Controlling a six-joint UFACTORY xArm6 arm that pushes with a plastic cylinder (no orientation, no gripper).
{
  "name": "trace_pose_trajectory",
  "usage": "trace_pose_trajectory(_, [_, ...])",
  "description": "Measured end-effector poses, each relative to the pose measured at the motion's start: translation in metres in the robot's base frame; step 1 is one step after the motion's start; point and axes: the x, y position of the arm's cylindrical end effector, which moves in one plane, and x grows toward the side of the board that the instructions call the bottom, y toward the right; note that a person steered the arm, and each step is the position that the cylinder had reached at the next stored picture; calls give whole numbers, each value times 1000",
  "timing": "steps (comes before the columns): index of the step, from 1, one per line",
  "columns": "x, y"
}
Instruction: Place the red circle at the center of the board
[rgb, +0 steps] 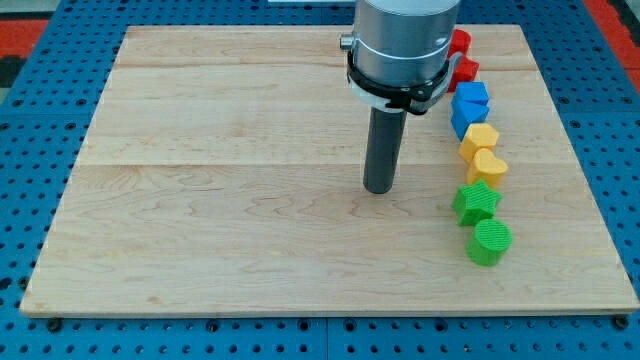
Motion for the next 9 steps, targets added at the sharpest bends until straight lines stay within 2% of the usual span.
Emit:
trace_pose_trajectory(2, [2, -9])
trace_pose_trajectory(3, [9, -34])
trace_pose_trajectory(6, [25, -32])
trace_pose_trajectory(8, [87, 5])
trace_pose_trajectory(9, [119, 87])
